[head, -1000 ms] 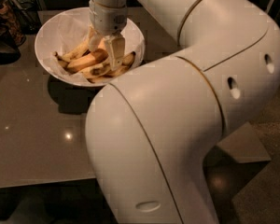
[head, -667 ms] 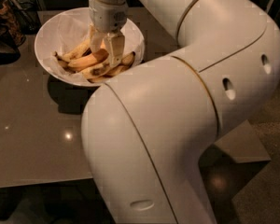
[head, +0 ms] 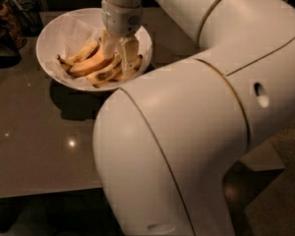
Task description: Pick banana from white bowl
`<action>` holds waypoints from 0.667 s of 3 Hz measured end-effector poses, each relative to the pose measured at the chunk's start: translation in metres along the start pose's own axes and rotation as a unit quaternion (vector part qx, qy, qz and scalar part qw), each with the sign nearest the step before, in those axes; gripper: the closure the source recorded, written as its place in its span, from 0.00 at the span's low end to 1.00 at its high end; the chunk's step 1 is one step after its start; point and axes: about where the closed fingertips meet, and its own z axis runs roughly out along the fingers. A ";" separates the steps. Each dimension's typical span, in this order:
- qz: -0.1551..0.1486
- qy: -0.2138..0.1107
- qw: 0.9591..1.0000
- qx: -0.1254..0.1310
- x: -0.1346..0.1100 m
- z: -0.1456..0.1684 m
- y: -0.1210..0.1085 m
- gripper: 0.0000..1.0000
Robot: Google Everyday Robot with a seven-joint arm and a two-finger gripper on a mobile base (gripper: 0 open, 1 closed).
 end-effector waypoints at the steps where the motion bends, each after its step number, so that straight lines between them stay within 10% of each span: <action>1: 0.001 0.001 1.000 -0.005 0.003 0.003 0.010 0.45; 2: 0.000 0.001 1.000 -0.007 0.005 0.003 0.012 0.46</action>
Offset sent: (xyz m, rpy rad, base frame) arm -0.0219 -0.0278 -0.0052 -0.0508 0.0630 0.0138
